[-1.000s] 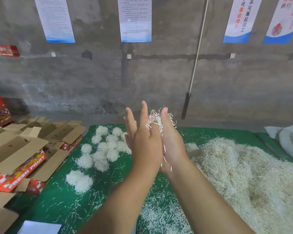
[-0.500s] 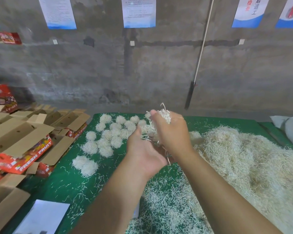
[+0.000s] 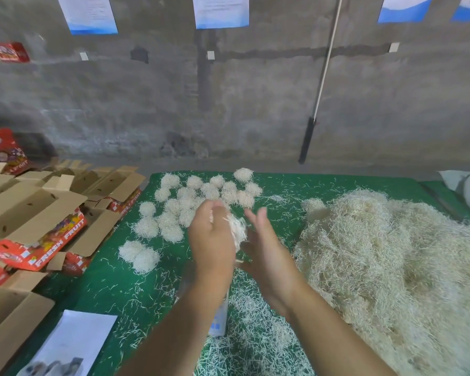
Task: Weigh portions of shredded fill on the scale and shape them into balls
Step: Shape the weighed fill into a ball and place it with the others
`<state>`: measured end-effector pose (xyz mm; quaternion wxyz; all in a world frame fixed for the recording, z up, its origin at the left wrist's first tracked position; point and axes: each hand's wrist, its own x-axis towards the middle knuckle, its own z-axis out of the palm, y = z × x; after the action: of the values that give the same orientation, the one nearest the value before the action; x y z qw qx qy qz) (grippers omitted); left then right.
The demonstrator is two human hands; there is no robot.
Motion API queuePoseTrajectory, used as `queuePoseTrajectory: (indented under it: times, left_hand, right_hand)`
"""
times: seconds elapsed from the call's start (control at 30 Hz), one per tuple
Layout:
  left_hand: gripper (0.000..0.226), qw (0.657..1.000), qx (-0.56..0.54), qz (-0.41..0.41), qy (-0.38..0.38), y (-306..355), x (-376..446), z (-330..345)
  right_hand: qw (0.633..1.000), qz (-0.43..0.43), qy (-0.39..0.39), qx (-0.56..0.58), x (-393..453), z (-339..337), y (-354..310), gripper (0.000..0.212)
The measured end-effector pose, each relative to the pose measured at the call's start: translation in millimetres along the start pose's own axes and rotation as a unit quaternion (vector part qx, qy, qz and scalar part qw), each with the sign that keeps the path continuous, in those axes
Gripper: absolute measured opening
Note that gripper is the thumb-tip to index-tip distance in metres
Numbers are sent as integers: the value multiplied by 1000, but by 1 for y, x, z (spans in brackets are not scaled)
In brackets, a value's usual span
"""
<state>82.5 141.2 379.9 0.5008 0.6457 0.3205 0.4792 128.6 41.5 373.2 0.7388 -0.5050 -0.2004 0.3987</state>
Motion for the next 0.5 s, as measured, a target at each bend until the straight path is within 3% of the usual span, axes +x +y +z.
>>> queuePoseTrajectory:
  times: [0.03, 0.1, 0.17, 0.23, 0.3, 0.4, 0.5]
  left_hand:
    - [18, 989, 59, 121, -59, -8, -9, -2]
    - [22, 943, 163, 227, -183, -24, -33, -4]
    - [40, 899, 279, 237, -238, -41, -54, -6]
    - [58, 861, 379, 202, -273, -51, -68, -9]
    - [65, 833, 408, 170, -333, -63, -75, -19]
    - [66, 847, 334, 122, -396, -75, -84, -36]
    - [57, 857, 302, 121, -401, -89, -89, -54]
  right_hand:
    - [990, 56, -39, 123, -1, -2, 9, 88]
    - [950, 130, -51, 281, -5, -5, 28, 80]
    - [930, 147, -9, 336, -6, -7, 43, 59]
    - [905, 180, -3, 386, -7, -13, 55, 54]
    - [916, 192, 41, 351, -8, -26, 69, 65]
    - [945, 188, 202, 175, -4, -40, 83, 70]
    - [946, 171, 270, 56, -2, -39, 93, 72]
